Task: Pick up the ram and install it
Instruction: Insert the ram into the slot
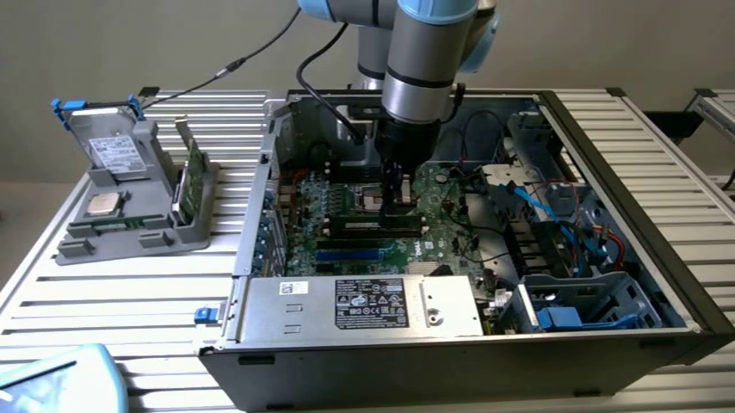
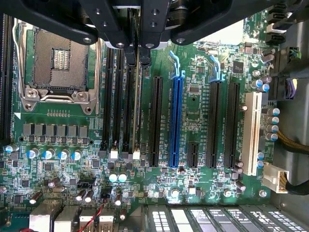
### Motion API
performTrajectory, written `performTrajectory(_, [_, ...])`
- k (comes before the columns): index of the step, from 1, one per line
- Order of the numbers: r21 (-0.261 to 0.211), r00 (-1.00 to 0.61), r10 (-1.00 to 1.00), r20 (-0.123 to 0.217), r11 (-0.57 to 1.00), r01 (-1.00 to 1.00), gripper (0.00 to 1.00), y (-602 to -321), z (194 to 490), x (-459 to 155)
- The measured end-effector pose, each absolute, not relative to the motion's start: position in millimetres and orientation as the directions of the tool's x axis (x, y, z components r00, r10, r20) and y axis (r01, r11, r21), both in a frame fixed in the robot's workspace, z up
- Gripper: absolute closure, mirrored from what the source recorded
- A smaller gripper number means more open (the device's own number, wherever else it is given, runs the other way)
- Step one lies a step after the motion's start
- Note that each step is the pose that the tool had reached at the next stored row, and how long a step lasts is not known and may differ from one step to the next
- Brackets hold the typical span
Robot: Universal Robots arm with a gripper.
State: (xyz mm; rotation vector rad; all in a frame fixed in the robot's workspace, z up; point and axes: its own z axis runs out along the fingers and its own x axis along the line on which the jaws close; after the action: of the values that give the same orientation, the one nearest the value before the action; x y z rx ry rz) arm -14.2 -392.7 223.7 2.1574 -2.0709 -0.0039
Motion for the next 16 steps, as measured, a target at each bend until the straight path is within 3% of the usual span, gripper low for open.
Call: performTrajectory(16, [0.11, 0.046, -0.994, 0.103, -0.035, -0.993, 0.86, -392.7, 219.6, -14.2])
